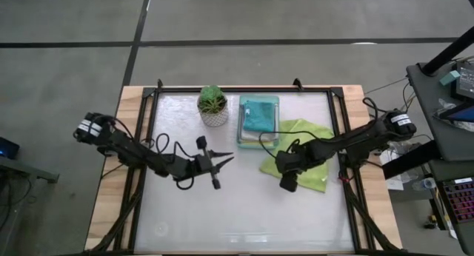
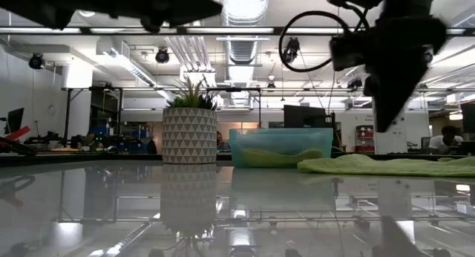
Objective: Fold microfiber towels
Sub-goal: Fold the green microfiber cloth
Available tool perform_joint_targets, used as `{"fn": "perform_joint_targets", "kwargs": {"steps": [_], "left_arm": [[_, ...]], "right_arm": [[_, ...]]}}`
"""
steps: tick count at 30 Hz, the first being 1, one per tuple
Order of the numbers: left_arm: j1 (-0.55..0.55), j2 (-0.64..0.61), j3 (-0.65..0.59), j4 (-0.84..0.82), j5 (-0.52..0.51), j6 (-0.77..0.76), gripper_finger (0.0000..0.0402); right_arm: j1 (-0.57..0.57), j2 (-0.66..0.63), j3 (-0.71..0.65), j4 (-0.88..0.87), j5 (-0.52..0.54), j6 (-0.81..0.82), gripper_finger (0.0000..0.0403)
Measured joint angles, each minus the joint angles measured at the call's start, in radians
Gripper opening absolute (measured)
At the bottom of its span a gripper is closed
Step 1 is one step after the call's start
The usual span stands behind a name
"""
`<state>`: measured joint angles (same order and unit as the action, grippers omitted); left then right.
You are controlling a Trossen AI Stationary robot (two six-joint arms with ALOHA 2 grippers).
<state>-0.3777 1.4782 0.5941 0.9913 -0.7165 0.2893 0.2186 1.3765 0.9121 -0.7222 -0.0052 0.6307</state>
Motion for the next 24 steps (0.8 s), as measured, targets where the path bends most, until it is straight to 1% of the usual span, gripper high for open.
{"fn": "perform_joint_targets", "kwargs": {"steps": [2, 5, 7, 9, 10, 13, 16, 18, 20, 22, 24], "left_arm": [[0.005, -0.011, 0.024, 0.005, 0.001, 0.036, 0.0044], [0.006, -0.017, 0.043, 0.006, 0.001, 0.066, 0.0044], [0.008, -0.013, 0.042, 0.002, 0.001, 0.068, 0.0044], [0.016, -0.008, 0.035, -0.019, 0.002, 0.068, 0.0044], [0.022, -0.004, 0.034, -0.046, 0.002, 0.067, 0.0044], [0.049, 0.026, 0.033, -0.127, 0.005, 0.065, 0.0044], [0.082, 0.075, 0.032, -0.138, 0.006, 0.064, 0.0044], [0.099, 0.113, 0.034, -0.136, 0.007, 0.029, 0.0044], [0.108, 0.145, 0.041, -0.134, 0.007, -0.020, 0.0044], [0.110, 0.173, 0.041, -0.129, 0.008, -0.025, 0.0044], [0.110, 0.194, 0.040, -0.137, 0.008, -0.015, 0.0044]], "right_arm": [[-0.013, 0.009, -0.013, 0.091, 0.033, 0.006, 0.0195], [-0.025, 0.043, -0.045, 0.283, 0.033, -0.005, 0.0229], [-0.026, 0.080, -0.073, 0.410, 0.033, -0.041, 0.0246], [-0.027, 0.133, -0.092, 0.469, 0.034, -0.058, 0.0257], [-0.028, 0.163, -0.096, 0.470, 0.034, -0.061, 0.0260], [-0.034, 0.256, -0.091, 0.446, 0.076, -0.070, 0.0260], [-0.036, 0.338, -0.094, 0.415, 0.102, -0.090, 0.0249], [-0.036, 0.373, -0.094, 0.421, 0.113, -0.138, 0.0238], [-0.035, 0.390, -0.093, 0.429, 0.142, -0.163, 0.0226], [-0.038, 0.397, -0.088, 0.428, 0.160, -0.167, 0.0214], [-0.048, 0.393, -0.076, 0.423, 0.154, -0.167, 0.0204]]}}
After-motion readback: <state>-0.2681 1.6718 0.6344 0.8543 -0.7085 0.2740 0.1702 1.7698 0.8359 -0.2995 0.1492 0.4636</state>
